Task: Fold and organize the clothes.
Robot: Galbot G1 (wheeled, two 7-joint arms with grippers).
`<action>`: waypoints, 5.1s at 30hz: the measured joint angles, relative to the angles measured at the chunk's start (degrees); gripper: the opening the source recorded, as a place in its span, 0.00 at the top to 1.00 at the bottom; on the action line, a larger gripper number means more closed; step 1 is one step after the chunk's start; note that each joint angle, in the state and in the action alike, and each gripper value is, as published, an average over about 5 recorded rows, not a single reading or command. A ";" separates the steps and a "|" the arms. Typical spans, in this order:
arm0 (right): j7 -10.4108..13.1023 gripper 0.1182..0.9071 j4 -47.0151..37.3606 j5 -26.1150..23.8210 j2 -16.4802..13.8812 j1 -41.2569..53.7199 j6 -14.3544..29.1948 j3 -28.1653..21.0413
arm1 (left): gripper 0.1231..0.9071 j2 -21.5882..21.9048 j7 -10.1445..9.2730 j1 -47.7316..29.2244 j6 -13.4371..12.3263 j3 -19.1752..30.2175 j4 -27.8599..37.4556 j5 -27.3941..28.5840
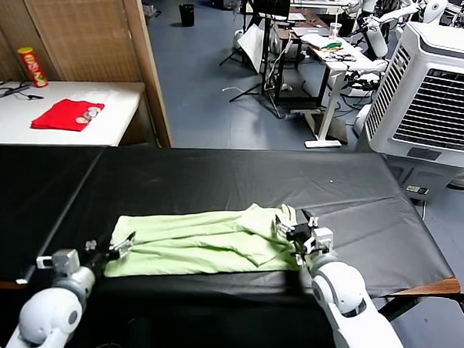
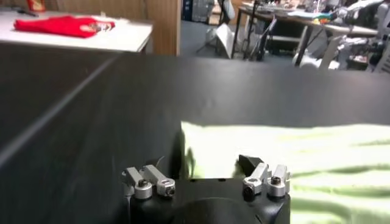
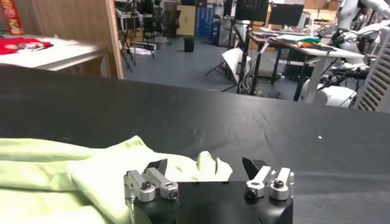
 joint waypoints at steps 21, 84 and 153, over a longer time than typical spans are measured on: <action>-0.82 0.14 0.68 -4.79 0.76 -0.56 2.02 -0.28 | 0.95 -1.76 0.53 0.48 -2.35 -0.68 -0.50 12.99; -8.26 0.14 1.67 -6.00 4.20 -0.82 4.75 -5.08 | 0.14 -14.03 -3.02 -7.02 -1.67 18.98 -9.60 7.60; -5.50 0.14 3.33 -27.42 6.33 -7.68 11.46 -2.26 | 0.97 14.28 -3.26 0.86 -2.76 -8.30 -8.68 12.48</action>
